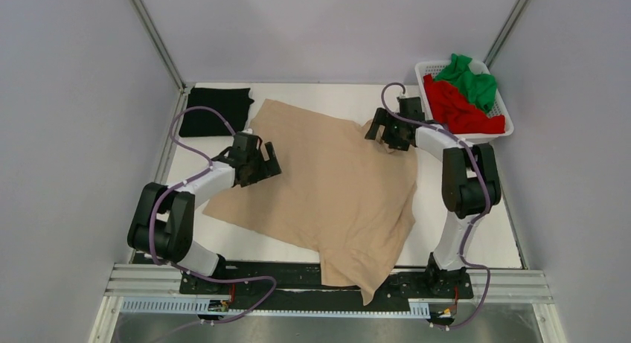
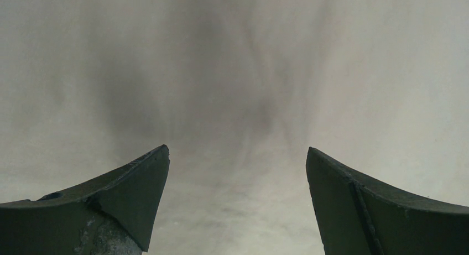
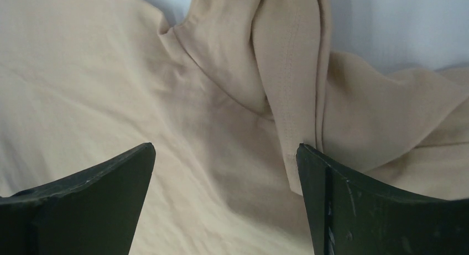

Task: Fold and stack the t-shirts
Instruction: Flatten out the tshirt

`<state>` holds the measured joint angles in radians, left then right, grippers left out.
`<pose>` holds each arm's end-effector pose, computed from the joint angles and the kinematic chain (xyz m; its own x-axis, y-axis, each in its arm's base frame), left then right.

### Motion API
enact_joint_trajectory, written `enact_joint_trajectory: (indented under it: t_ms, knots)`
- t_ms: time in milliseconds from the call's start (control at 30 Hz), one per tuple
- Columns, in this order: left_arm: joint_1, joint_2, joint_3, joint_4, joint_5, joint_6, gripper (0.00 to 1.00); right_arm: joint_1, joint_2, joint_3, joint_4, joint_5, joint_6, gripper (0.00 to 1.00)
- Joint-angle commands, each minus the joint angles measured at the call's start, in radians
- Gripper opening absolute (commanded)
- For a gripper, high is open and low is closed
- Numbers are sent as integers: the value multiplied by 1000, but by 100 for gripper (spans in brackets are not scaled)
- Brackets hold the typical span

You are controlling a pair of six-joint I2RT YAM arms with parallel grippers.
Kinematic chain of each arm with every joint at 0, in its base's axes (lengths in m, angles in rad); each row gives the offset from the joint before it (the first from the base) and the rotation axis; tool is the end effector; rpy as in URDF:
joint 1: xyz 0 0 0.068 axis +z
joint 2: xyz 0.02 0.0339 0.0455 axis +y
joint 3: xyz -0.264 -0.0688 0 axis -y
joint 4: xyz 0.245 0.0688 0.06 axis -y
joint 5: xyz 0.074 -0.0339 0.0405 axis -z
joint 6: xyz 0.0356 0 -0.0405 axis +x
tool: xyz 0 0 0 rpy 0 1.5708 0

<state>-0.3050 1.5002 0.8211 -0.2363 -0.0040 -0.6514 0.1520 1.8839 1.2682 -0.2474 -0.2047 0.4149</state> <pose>0.2829 -0.0889 0.1828 -0.7820 -0.3894 -0.4866 -0.2215 0.9035 -0.3670 0.4010 0.0687 0.1894 -0.7998 0.2768 -0.5327 0.0476 0.9138 0.4034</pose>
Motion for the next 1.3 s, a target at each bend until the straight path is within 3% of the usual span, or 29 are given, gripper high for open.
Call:
enact_joint_trajectory:
  t_ms: [0,333,533,667,800,1033,1267]
  knots:
    - [4,6,-49,79,-75,-66,100,3,62,82,-34,21,8,100]
    - [20,-12,-111,44,-245,-139,100,-9,287,365,-103,344,-78,100]
    - [55,-3,-129,62,-222,-123,100,-61,475,665,-87,309,-110,100]
    - [59,4,-116,41,-228,-115,100,-64,530,821,-81,206,-254,99]
    - [60,5,-99,22,-226,-106,100,-51,454,763,-80,118,-457,99]
    - [60,2,-99,29,-212,-108,100,-38,239,452,-119,55,-836,100]
    - [60,16,-93,33,-205,-108,100,-23,264,416,-180,183,-904,100]
